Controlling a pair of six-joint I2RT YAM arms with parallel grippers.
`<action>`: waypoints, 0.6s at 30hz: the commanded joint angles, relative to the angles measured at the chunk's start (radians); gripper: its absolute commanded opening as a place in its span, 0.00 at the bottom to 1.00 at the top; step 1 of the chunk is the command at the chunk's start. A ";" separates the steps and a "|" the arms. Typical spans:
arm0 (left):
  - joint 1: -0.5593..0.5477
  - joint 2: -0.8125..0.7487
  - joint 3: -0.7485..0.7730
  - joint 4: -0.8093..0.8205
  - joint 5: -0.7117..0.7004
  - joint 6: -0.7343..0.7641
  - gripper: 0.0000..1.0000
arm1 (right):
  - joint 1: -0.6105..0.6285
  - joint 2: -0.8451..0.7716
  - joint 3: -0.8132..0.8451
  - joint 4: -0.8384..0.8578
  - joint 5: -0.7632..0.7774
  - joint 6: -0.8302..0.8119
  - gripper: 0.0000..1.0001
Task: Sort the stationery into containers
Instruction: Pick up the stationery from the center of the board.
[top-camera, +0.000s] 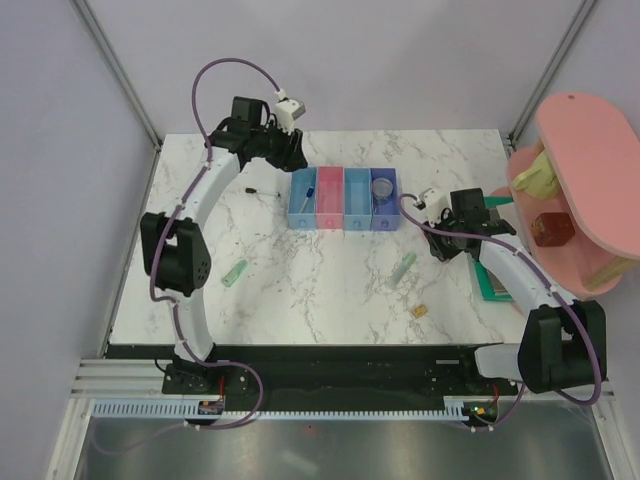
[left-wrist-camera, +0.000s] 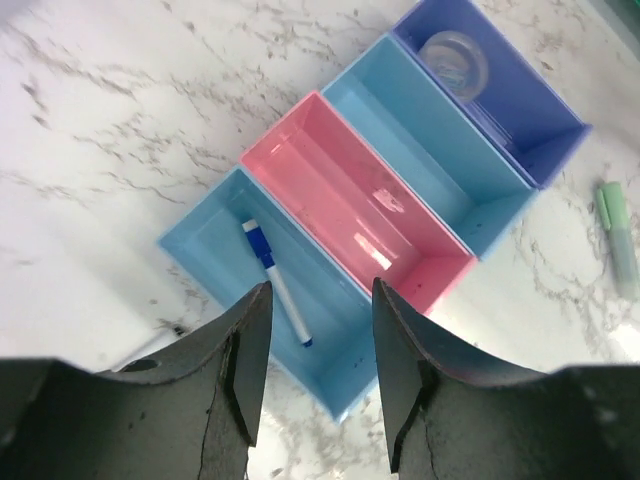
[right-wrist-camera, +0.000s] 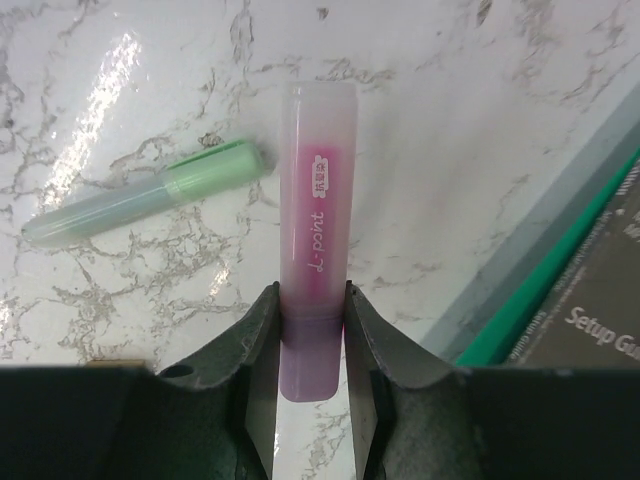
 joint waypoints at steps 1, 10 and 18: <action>-0.004 -0.182 -0.075 -0.123 -0.024 0.273 0.51 | -0.003 -0.060 0.106 -0.043 -0.019 0.033 0.11; -0.004 -0.447 -0.566 -0.195 -0.210 0.774 0.51 | 0.016 0.027 0.322 -0.016 -0.199 0.175 0.10; 0.008 -0.517 -0.801 -0.204 -0.301 0.856 0.56 | 0.152 0.253 0.535 0.095 -0.194 0.248 0.09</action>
